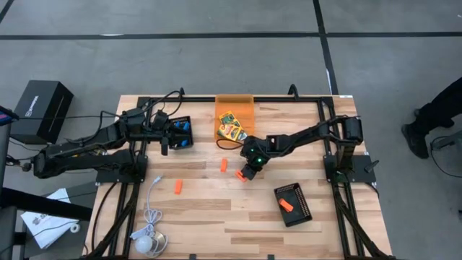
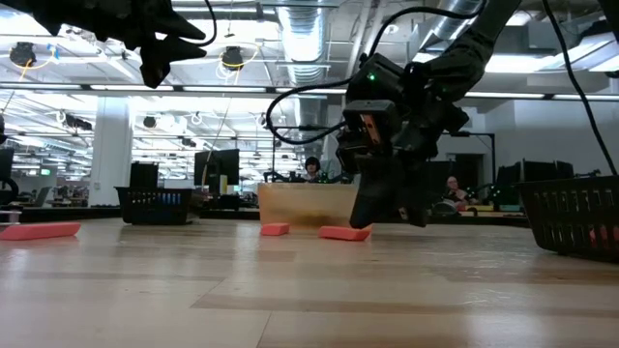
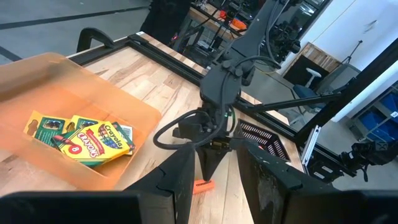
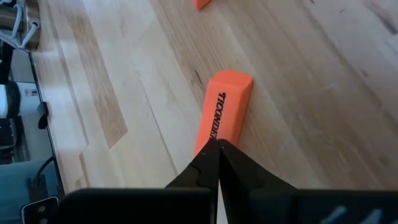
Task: Pick & Place School Supplies
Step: Put the orange eraser into the bottom black bin
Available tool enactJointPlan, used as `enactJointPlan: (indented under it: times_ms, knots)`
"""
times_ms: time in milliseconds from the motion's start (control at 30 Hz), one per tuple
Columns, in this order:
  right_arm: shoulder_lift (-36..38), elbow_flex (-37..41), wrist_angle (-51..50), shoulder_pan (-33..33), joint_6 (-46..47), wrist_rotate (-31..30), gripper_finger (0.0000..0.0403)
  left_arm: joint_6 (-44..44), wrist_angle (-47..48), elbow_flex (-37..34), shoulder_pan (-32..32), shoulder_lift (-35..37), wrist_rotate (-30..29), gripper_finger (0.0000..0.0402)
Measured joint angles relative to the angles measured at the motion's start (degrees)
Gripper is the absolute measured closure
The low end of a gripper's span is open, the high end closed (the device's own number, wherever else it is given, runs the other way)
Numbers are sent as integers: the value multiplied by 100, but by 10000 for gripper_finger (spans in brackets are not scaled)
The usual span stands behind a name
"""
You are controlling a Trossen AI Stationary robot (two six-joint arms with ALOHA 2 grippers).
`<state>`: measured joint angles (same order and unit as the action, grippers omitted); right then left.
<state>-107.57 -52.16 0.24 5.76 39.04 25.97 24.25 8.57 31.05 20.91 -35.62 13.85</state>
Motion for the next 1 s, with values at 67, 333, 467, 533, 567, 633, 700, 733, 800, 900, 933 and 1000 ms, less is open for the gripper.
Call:
enactJointPlan:
  times_ms: [67, 333, 467, 533, 567, 633, 700, 733, 800, 900, 933, 1000]
  knots:
    - [-29, -7, 0, 1, 0, 56, 403, 0, -1, 0, -1, 0, 0, 284]
    - [-33, -9, -121, 98, -134, 62, 403, 0, -1, 0, -1, 0, 0, 284]
    - [-34, -4, -191, 205, -200, 114, 403, 0, 1, 0, 1, 0, -2, 284]
    - [-43, 3, -248, 260, -279, 81, 403, 0, 1, 0, -1, 0, 0, 284]
    - [-64, 12, -278, 290, -301, 38, 403, 0, 1, 0, -1, 0, 0, 284]
    - [-60, 10, -349, 366, -347, 65, 403, 0, 1, 0, -1, 0, 0, 284]
    - [-59, 8, -376, 410, -415, 71, 403, 0, 1, 0, -1, 0, 0, 284]
    - [-59, 6, -392, 432, -439, 75, 403, 0, 3, 0, 0, 0, -2, 284]
    - [-59, 4, -445, 491, -456, 102, 403, 0, 3, 0, -1, 0, -2, 284]
    - [-55, 4, -491, 558, -460, 119, 403, 0, 3, 0, -1, 0, -2, 284]
    - [-55, 4, -495, 583, -472, 117, 403, 0, 1, 0, 0, 0, -2, 284]
    - [-55, 4, -493, 616, -471, 117, 403, 0, 2, 0, 1, 0, -2, 284]
